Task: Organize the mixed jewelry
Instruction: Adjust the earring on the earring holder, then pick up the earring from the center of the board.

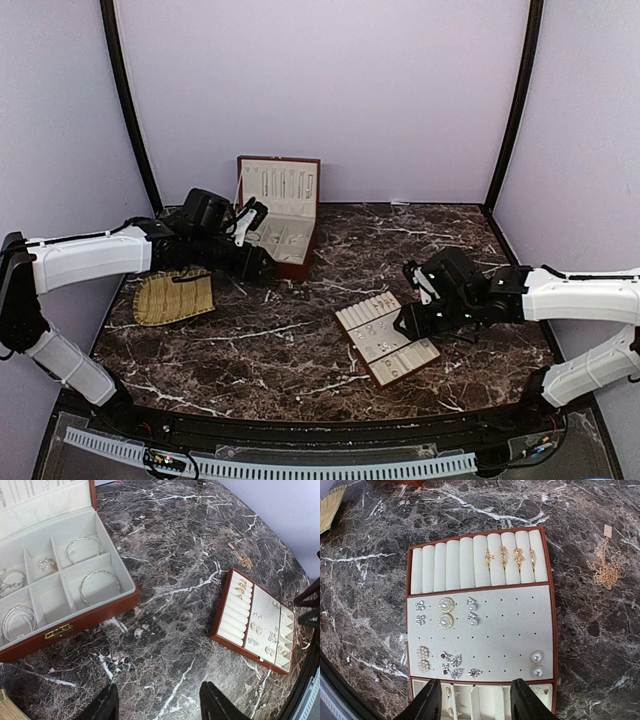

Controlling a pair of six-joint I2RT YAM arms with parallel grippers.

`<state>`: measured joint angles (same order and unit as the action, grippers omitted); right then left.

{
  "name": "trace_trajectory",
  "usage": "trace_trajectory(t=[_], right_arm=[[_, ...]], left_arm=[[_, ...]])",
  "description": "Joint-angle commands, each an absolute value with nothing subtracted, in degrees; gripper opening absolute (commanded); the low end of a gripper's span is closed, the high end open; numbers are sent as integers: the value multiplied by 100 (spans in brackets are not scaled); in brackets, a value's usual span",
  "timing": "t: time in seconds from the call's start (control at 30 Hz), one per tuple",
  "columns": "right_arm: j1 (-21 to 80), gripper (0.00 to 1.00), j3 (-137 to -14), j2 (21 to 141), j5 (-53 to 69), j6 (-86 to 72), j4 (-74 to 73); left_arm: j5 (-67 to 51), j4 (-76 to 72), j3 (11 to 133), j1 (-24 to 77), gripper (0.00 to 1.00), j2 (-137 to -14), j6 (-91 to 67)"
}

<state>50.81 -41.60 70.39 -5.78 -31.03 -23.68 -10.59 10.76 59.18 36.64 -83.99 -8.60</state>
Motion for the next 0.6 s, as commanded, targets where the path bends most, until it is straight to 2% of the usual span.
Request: trace_trajectory(t=[0.0, 0.33, 0.57], right_arm=[[5036, 48, -3976, 7063, -302, -3365, -1846], [5041, 46, -3874, 7226, -89, -3822, -1584], [5112, 43, -4020, 7498, -95, -3964, -1537]], left_arm=[[-1567, 926, 5915, 3294, 61, -8217, -902], [-1332, 892, 5500, 2892, 83, -7486, -681], [-1138, 903, 5417, 2898, 91, -7251, -593]])
